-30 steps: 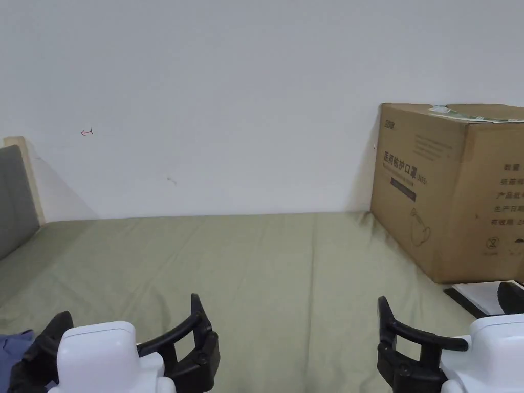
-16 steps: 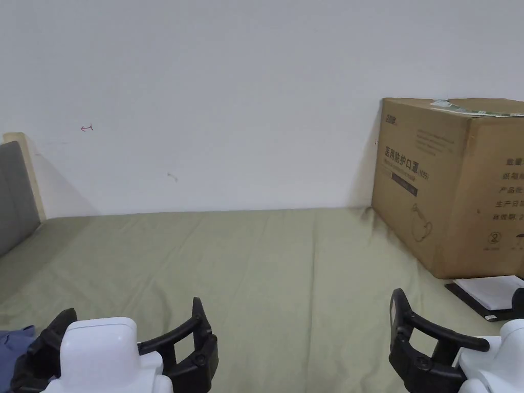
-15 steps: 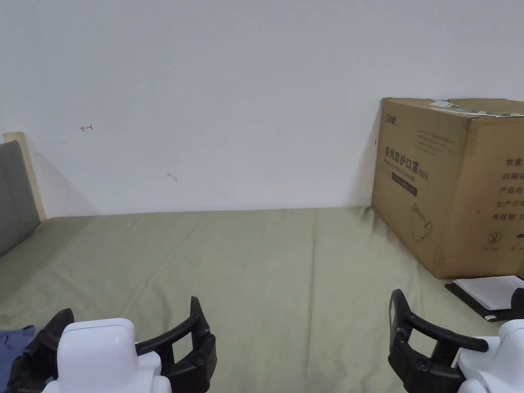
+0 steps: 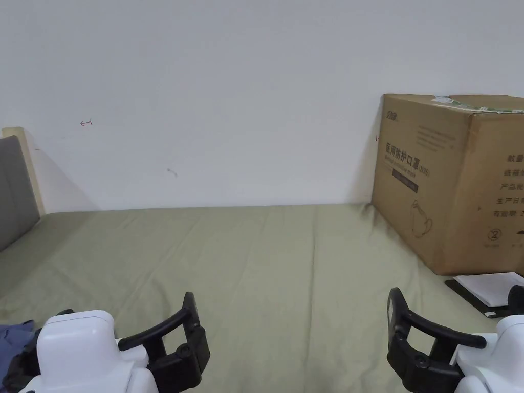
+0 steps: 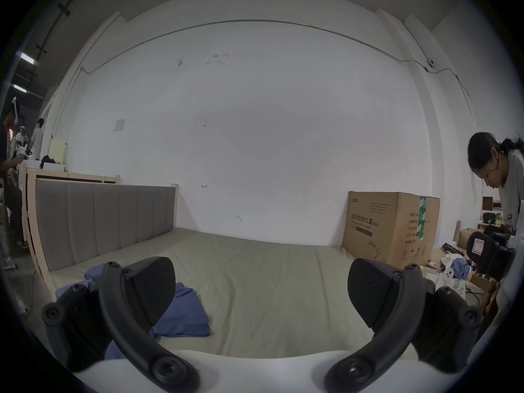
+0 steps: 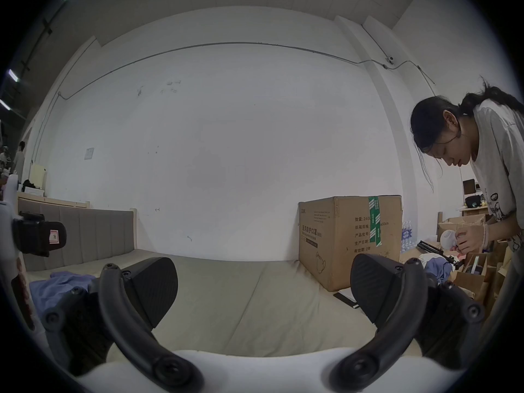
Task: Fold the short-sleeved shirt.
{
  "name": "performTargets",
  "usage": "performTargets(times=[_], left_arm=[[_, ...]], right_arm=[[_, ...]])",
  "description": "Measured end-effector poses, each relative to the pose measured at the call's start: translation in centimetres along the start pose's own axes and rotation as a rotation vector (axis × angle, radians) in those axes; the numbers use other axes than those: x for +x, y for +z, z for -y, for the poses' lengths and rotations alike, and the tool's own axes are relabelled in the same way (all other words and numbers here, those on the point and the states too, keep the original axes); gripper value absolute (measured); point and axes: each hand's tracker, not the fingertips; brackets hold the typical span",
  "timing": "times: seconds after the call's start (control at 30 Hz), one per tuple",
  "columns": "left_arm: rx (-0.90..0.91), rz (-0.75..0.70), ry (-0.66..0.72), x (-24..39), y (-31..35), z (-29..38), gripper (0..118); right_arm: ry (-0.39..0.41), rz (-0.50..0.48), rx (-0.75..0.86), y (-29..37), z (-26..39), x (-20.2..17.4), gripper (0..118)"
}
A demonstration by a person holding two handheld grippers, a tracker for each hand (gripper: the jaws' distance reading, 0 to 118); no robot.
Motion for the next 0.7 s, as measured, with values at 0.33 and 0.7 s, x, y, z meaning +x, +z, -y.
performTargets(times=[0.33,0.7], left_arm=[[0.006,0.014,-0.109,0.9,0.2,-0.2,118],[-0.047,0.02,-0.174,2.4,0.0,0.2,0]], right_arm=[[-0.033,0.014,-0.056,-0.3,0.4,0.4,118],[-0.036,0.035,-0.152,-0.7,0.7,1.7,0]])
